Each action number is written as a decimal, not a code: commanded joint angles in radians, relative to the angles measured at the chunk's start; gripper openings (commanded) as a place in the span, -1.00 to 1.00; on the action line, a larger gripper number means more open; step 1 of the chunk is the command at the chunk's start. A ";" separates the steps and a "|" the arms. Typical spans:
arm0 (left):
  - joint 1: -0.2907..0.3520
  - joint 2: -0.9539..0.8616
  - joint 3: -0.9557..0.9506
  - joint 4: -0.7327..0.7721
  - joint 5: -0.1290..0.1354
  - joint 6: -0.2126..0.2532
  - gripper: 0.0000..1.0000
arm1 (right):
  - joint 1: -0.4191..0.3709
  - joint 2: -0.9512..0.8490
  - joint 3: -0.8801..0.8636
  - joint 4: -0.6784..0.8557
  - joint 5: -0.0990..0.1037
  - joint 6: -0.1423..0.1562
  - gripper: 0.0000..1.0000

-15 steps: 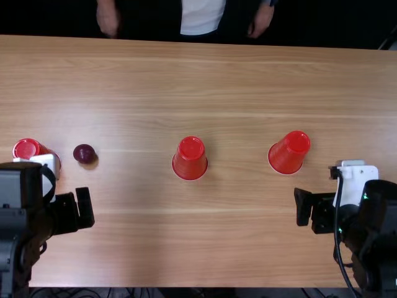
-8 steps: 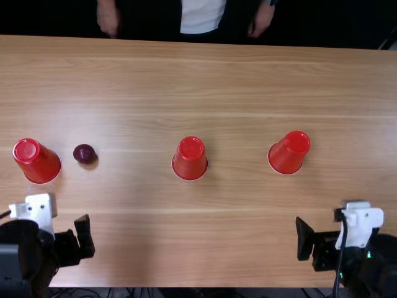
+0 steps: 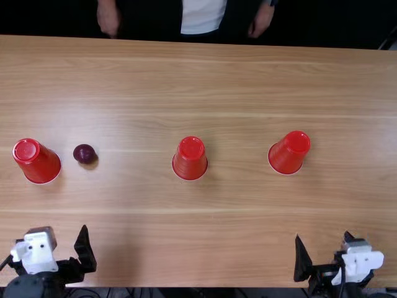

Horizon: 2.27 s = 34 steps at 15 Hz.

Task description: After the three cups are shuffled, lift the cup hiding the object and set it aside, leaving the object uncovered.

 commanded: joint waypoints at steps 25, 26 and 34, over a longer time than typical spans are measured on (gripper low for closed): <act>0.088 -0.140 -0.541 0.712 0.071 0.158 1.00 | -0.073 -0.149 -0.651 0.916 0.065 0.013 1.00; 0.088 -0.140 -0.549 0.712 0.071 0.160 1.00 | -0.072 -0.149 -0.666 0.914 0.067 0.013 1.00; 0.088 -0.140 -0.573 0.719 0.070 0.149 1.00 | -0.077 -0.149 -0.675 0.916 0.064 0.008 1.00</act>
